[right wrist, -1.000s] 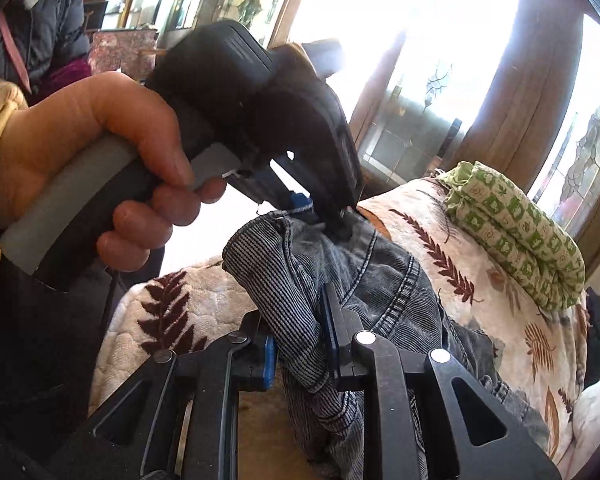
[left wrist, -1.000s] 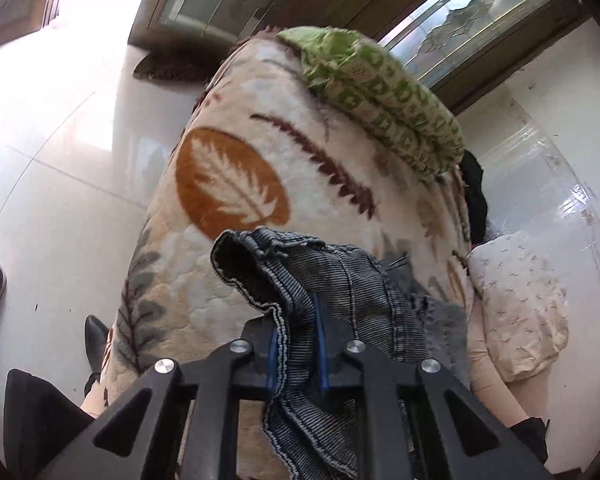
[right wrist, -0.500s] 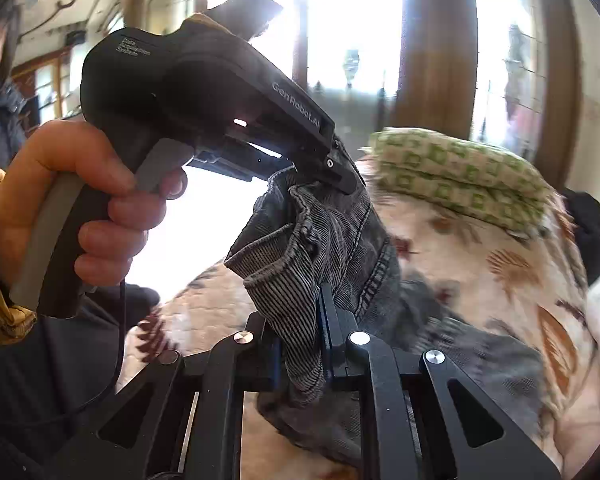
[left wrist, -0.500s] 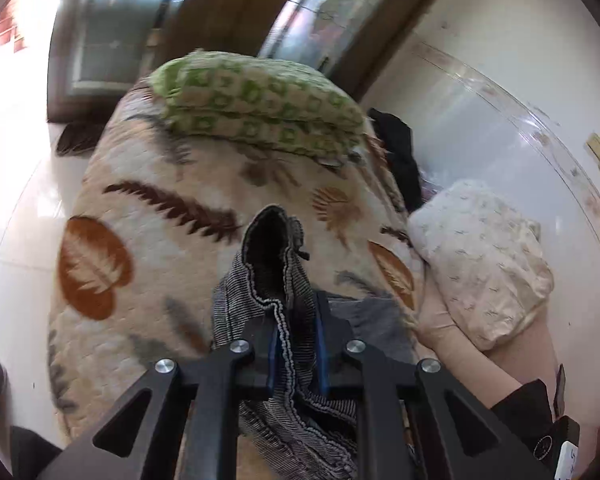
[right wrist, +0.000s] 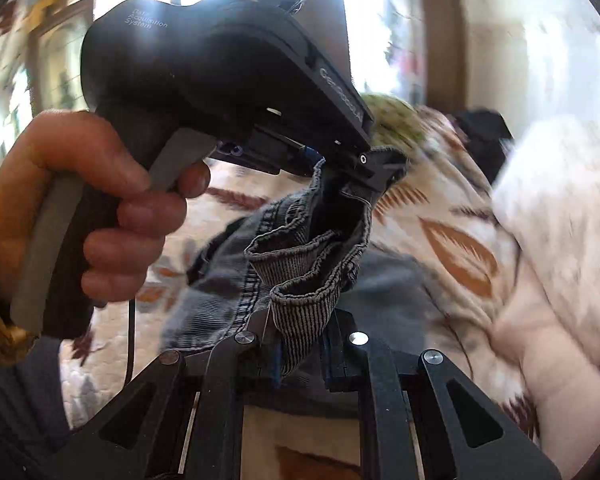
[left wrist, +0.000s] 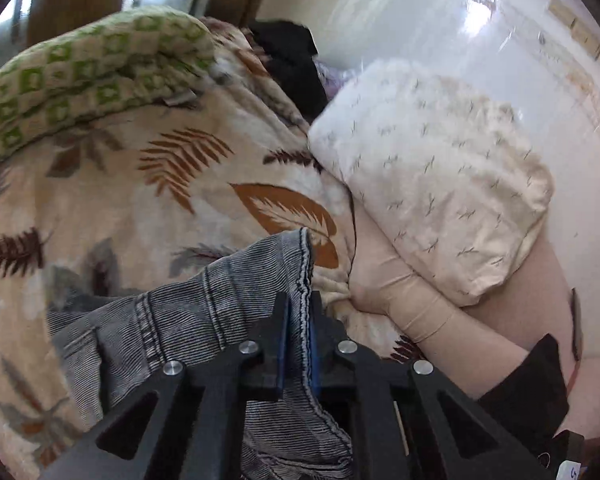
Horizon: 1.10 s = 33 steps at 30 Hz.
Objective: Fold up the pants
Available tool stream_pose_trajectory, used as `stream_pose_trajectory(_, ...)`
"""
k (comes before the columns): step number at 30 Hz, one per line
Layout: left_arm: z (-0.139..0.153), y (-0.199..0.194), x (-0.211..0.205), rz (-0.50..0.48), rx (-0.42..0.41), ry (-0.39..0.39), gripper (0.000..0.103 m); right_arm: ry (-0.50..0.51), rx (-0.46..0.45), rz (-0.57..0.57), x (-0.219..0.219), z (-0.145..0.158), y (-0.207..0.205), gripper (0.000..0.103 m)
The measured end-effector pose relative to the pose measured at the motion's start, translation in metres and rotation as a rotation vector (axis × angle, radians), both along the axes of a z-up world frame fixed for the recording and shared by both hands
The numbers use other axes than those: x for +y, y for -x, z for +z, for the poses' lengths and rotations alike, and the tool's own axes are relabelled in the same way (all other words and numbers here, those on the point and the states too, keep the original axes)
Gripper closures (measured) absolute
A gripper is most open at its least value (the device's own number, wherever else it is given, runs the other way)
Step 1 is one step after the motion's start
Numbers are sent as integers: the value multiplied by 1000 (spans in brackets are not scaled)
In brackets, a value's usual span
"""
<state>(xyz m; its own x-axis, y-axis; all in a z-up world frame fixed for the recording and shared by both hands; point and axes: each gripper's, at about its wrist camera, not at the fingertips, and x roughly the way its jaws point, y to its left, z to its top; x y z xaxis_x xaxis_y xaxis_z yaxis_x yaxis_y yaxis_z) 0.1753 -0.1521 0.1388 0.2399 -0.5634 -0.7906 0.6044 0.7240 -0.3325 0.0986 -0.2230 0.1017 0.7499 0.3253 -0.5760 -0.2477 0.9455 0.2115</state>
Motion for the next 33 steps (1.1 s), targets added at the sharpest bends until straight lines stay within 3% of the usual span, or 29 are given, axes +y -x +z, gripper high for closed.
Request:
stream_pose_trajectory(4, -52, -9, -37, -36, 82, -87, 93, -51, 175, -93, -26, -44, -18, 90)
stream_pose_trajectory(6, -78, -12, -48, -36, 113, -131, 93, -150, 290, -147, -43, -70, -24, 89)
stream_pose_trajectory(8, -92, -10, -56, -40, 109, -146, 93, -205, 327, -178, -52, -78, -25, 88)
stream_pose_trajectory(13, -67, -13, -46, -42, 123, -64, 91, -285, 347, -225, -66, -80, -25, 70)
stream_pose_trajectory(17, -23, -13, -3, -9, 66, 14, 85, -297, 344, -300, -78, -67, -16, 46)
stream_pose_trajectory(18, -15, -11, 13, 6, 51, 25, 83, -306, 335, -320, -83, -62, -13, 45)
stream_pose_trajectory(20, -7, -5, 42, 45, 23, 23, 81, -309, 304, -345, -90, -53, -9, 45)
stream_pose_trajectory(23, -8, 10, 77, 90, -31, -38, 81, -260, 207, -326, -86, -31, -7, 46)
stream_pose_trajectory(27, -24, 32, 108, 136, -51, -80, 81, -203, 109, -168, -61, -7, -13, 71)
stream_pose_trajectory(30, -43, 49, 118, 143, -22, -77, 81, -170, 144, -81, -43, -18, -27, 77)
stream_pose_trajectory(33, -66, 59, 114, 138, -57, -141, 81, -61, 270, -120, -36, -52, -32, 81)
